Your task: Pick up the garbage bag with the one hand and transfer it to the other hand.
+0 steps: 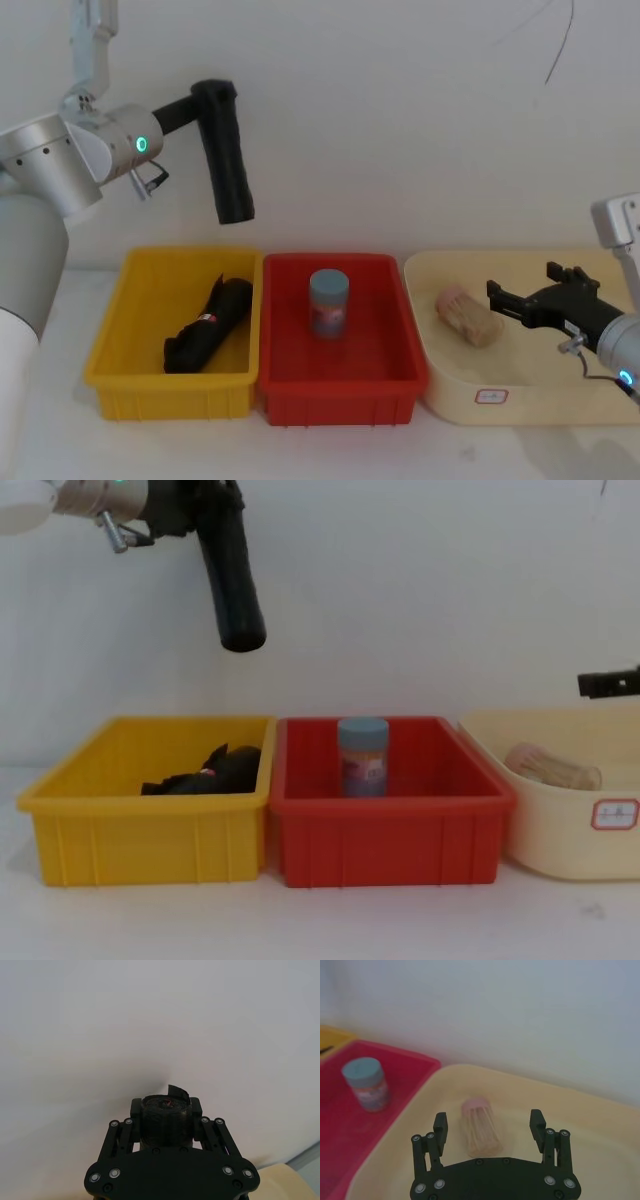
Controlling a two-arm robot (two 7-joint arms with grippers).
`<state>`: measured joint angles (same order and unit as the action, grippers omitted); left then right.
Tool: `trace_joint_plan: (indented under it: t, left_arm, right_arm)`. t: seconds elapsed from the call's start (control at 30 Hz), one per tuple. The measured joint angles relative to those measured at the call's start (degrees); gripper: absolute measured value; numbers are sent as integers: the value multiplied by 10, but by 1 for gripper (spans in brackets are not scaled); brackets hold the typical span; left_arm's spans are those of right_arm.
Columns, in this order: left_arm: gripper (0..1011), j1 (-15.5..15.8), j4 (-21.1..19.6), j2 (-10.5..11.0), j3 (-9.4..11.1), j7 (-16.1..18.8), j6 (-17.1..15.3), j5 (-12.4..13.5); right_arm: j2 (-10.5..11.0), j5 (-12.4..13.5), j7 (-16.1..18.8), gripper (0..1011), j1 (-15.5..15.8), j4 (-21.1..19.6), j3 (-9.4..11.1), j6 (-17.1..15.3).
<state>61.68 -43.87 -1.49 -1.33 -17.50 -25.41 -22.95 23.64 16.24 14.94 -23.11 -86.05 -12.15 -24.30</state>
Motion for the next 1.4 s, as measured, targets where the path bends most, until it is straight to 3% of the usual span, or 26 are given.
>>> trace_joint_plan:
  t: [0.33, 0.57, 0.77, 1.4]
  left_arm:
    - [539, 12, 22, 5, 33, -82, 72, 4]
    - [539, 13, 23, 7, 52, -118, 86, 8]
    - [539, 9, 15, 9, 66, -142, 84, 9]
    - [540, -6, -3, 5, 101, -180, 63, 7]
  right_arm:
    - [15, 49, 75, 1001, -19, -4, 14, 3]
    - [23, 95, 137, 1001, -44, 15, 28, 5]
    - [24, 115, 173, 1001, -70, 45, 29, 13]
    - [-3, 118, 211, 1001, -148, 148, -13, 44]
